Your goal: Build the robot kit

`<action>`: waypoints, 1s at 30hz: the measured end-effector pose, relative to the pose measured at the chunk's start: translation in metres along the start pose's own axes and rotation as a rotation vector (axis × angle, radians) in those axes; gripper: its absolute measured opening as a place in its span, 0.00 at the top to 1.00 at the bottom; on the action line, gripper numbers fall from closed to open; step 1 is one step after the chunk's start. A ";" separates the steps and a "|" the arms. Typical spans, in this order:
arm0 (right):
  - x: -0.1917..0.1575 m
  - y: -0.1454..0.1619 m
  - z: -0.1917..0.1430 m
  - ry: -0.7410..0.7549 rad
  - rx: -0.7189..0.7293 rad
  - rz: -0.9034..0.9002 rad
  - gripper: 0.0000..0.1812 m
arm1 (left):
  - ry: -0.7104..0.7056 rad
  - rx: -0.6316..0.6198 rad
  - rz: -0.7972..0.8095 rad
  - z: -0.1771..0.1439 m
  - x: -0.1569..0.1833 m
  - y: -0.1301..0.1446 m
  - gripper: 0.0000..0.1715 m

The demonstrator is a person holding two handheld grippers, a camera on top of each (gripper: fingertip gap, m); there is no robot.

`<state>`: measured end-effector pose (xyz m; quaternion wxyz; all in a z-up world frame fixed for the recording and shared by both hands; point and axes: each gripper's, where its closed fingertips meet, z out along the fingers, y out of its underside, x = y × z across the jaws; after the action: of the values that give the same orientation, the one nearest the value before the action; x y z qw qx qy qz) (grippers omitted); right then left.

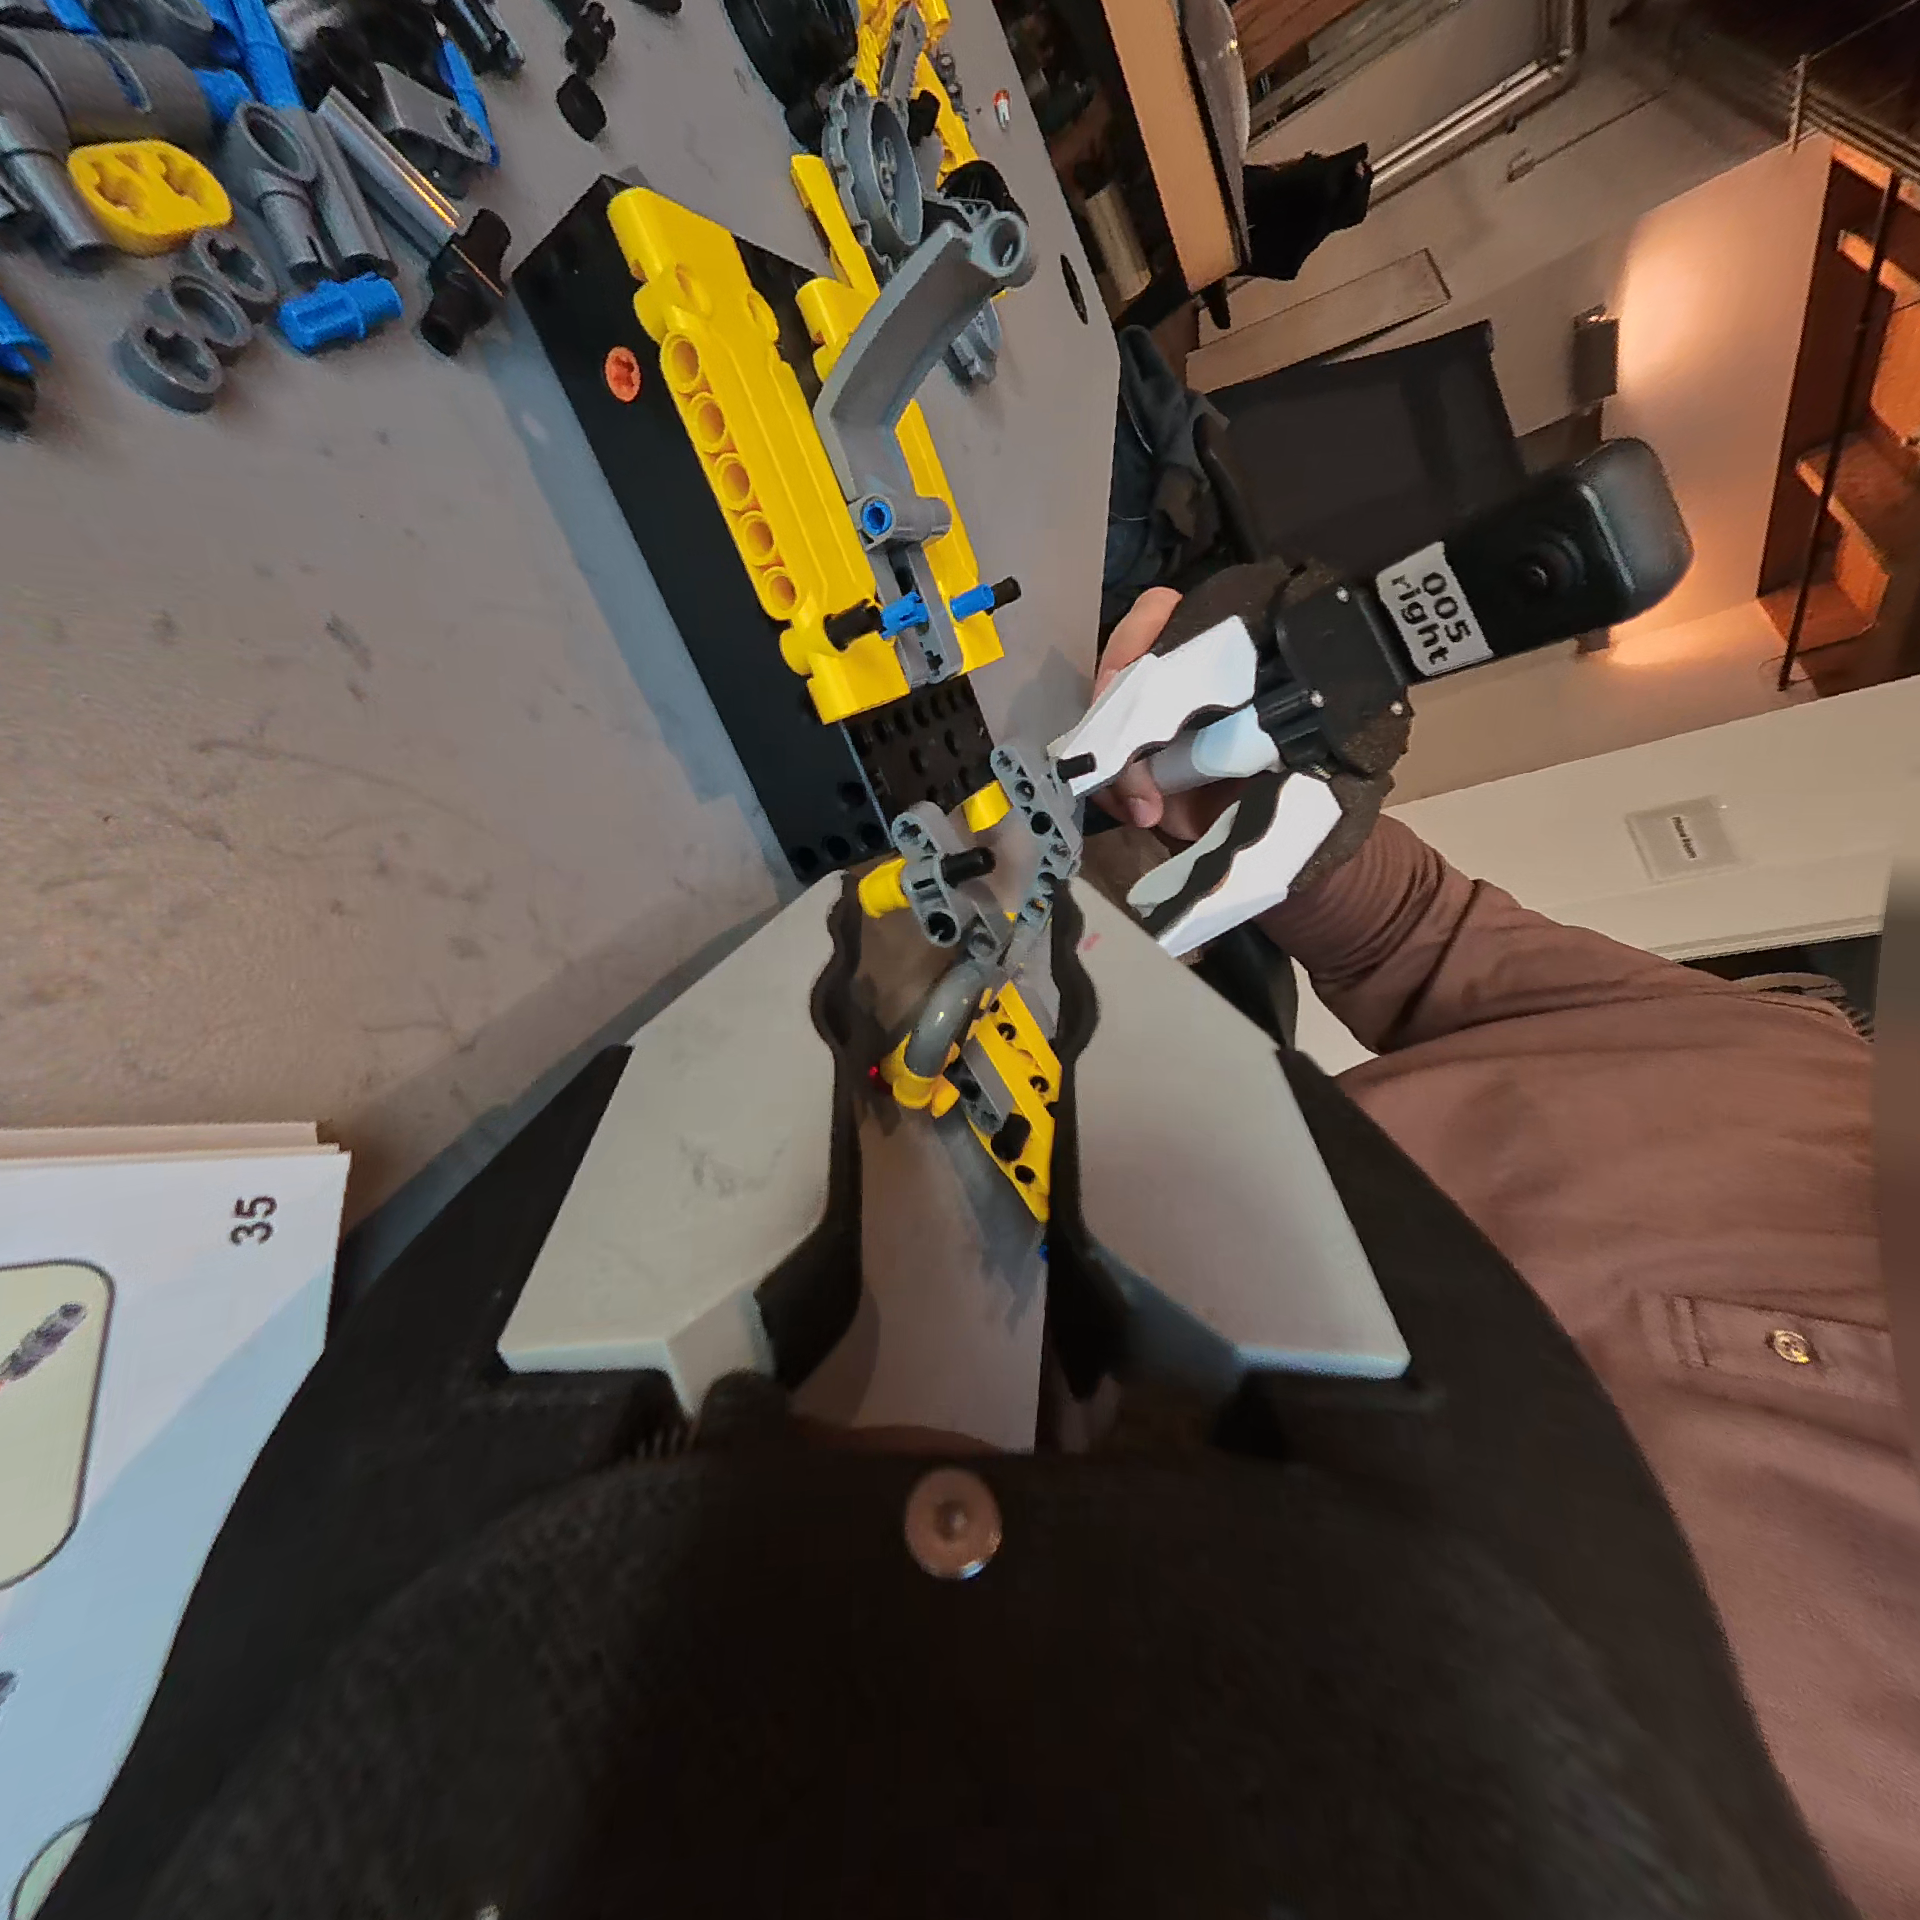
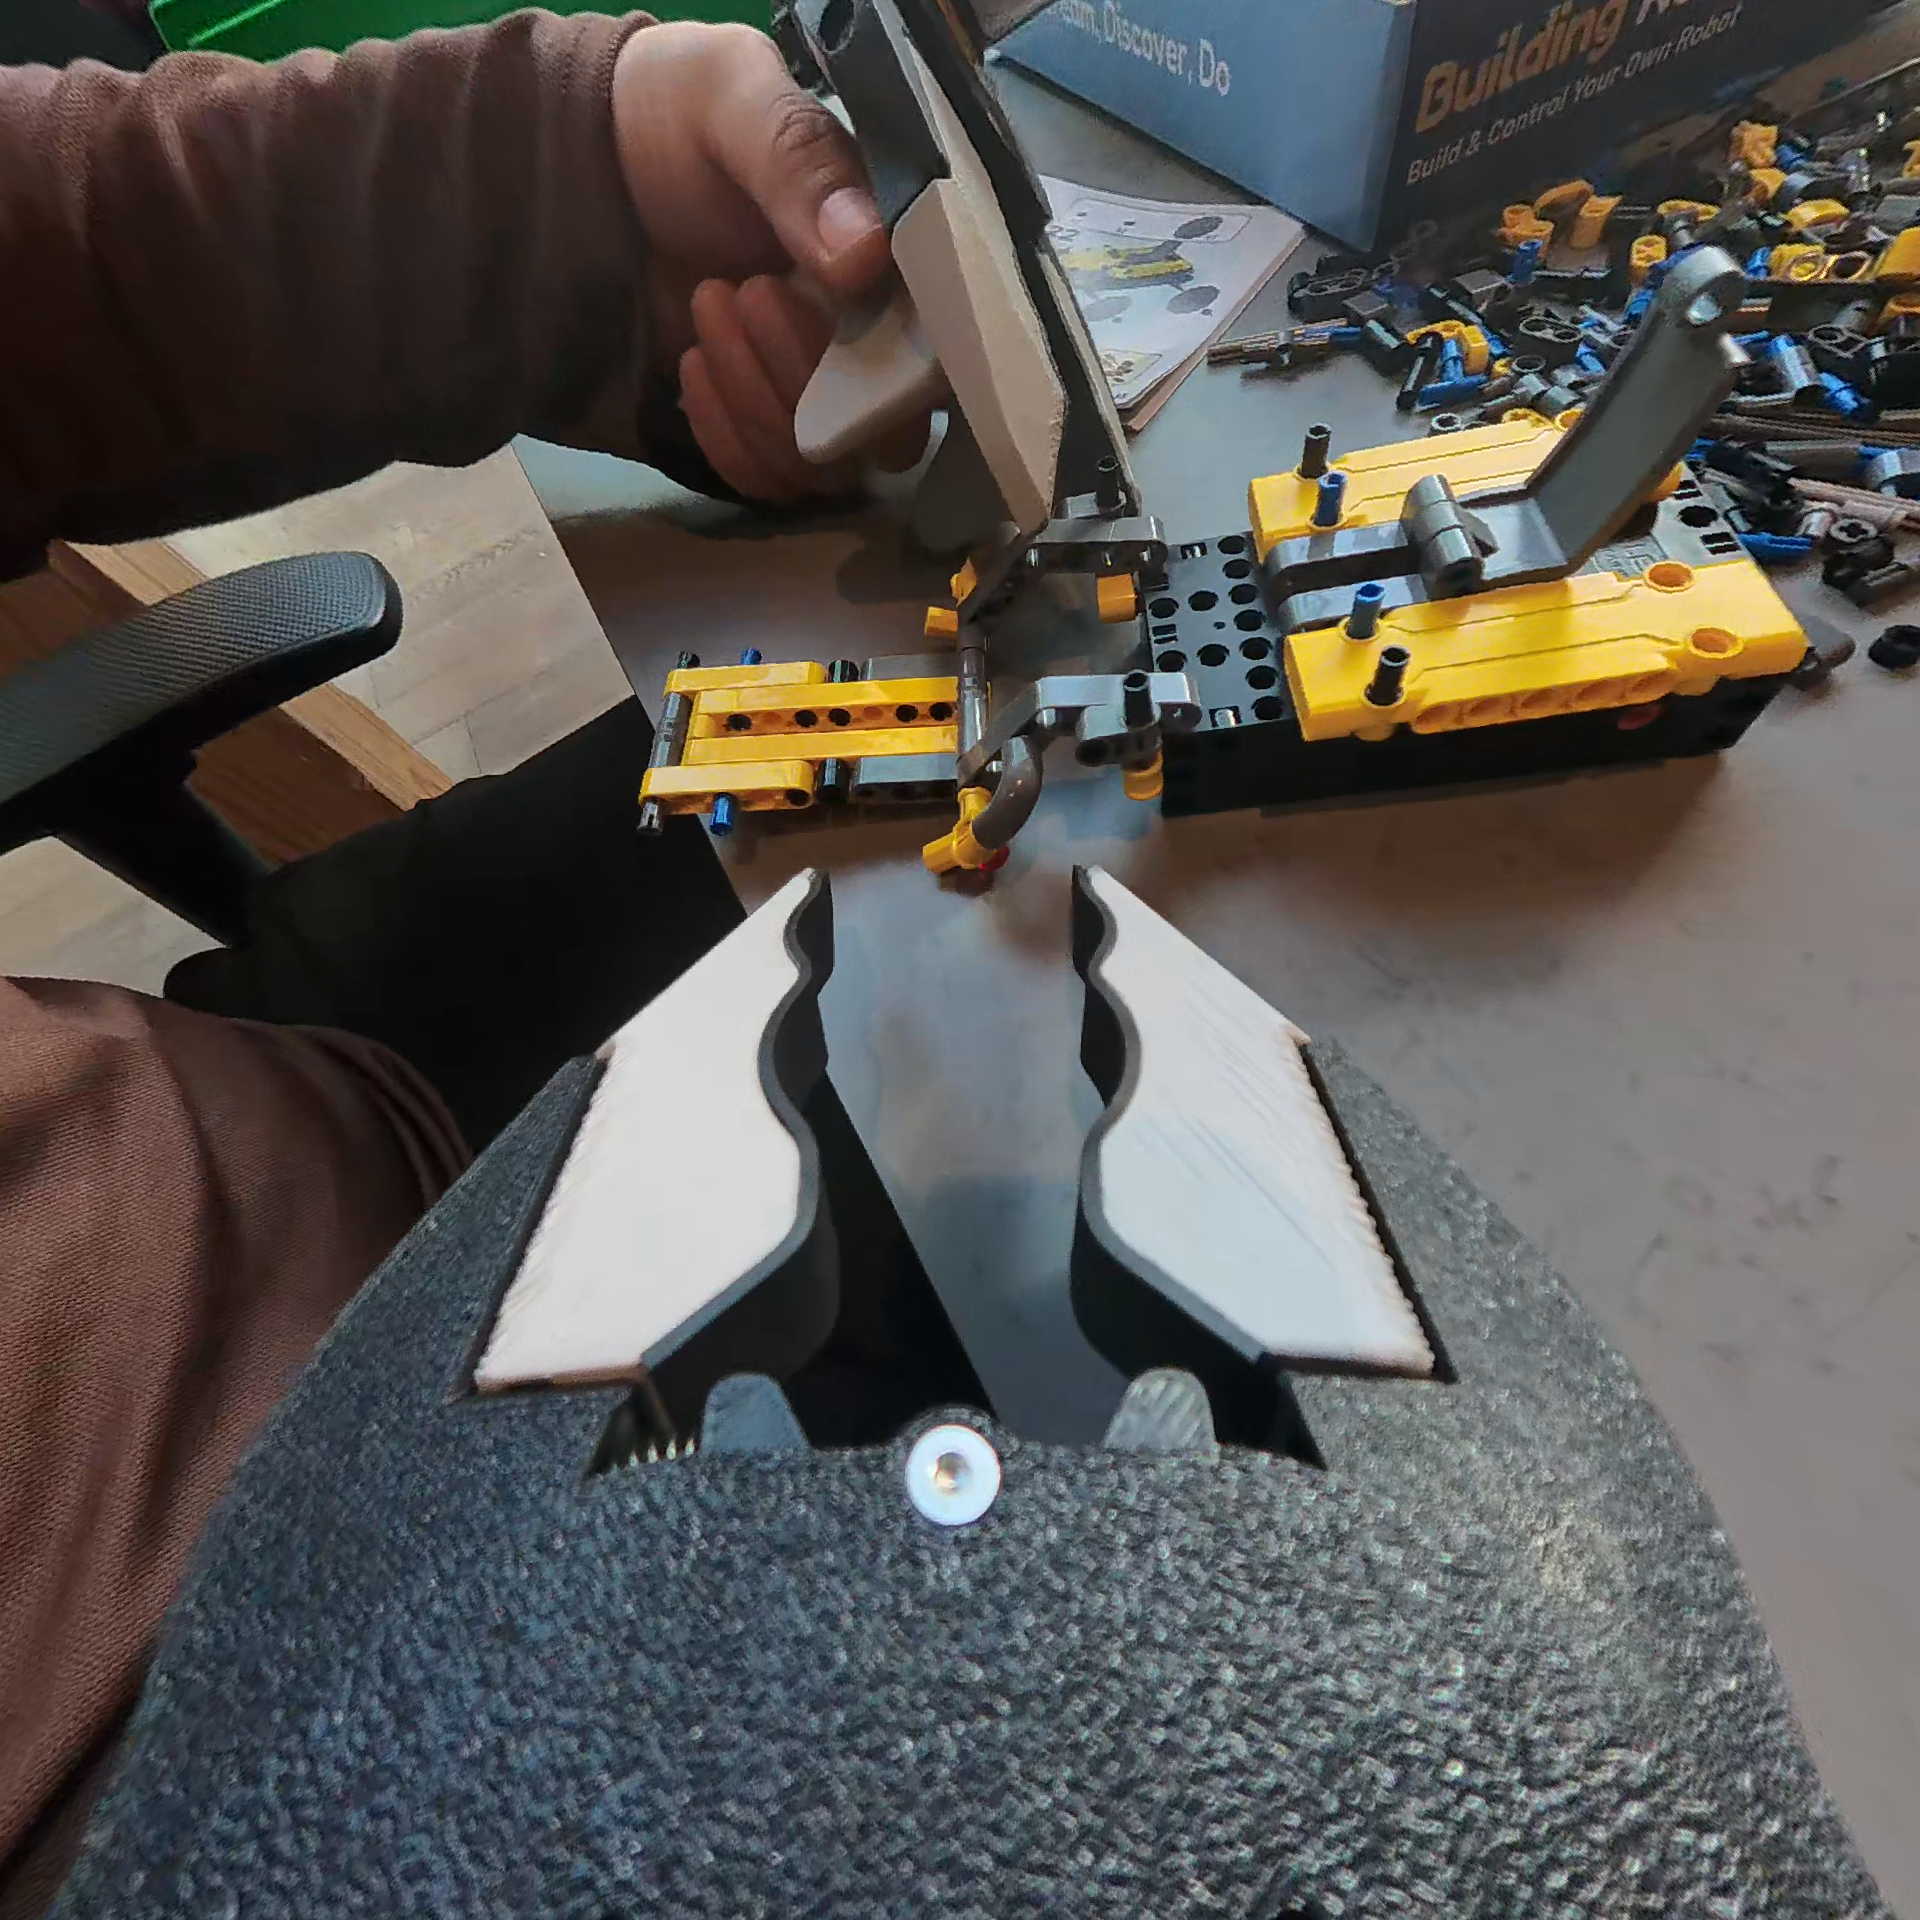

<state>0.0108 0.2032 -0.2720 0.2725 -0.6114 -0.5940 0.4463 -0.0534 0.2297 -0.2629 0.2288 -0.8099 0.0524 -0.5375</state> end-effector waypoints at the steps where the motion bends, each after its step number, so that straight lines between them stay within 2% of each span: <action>1: 0.000 0.000 0.000 0.007 -0.003 -0.007 0.76 | 0.005 0.007 -0.007 -0.001 0.000 -0.001 0.80; 5: 0.006 0.001 -0.002 0.059 -0.010 -0.042 0.77 | 0.019 0.049 -0.039 -0.004 0.000 -0.005 0.81; 11: 0.010 -0.001 -0.002 0.085 -0.012 -0.053 0.77 | -0.003 0.023 -0.041 0.000 -0.002 -0.001 0.84; 17: 0.011 -0.007 -0.003 0.055 -0.003 0.047 0.78 | 0.047 0.041 -0.057 -0.003 0.003 -0.003 0.78; 19: 0.016 -0.007 -0.005 0.064 -0.001 0.051 0.77 | 0.042 0.044 -0.060 -0.003 0.002 -0.004 0.80; 21: 0.022 -0.005 -0.008 0.099 -0.015 0.002 0.79 | 0.016 0.039 -0.060 -0.002 -0.001 -0.003 0.88; 30: 0.021 -0.002 -0.006 0.094 -0.022 -0.004 0.80 | -0.028 0.044 -0.025 0.000 -0.003 -0.002 0.88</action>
<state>0.0133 0.2252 -0.2720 0.2946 -0.6334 -0.5866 0.4099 -0.0549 0.2328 -0.2651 0.2405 -0.8128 0.0271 -0.5299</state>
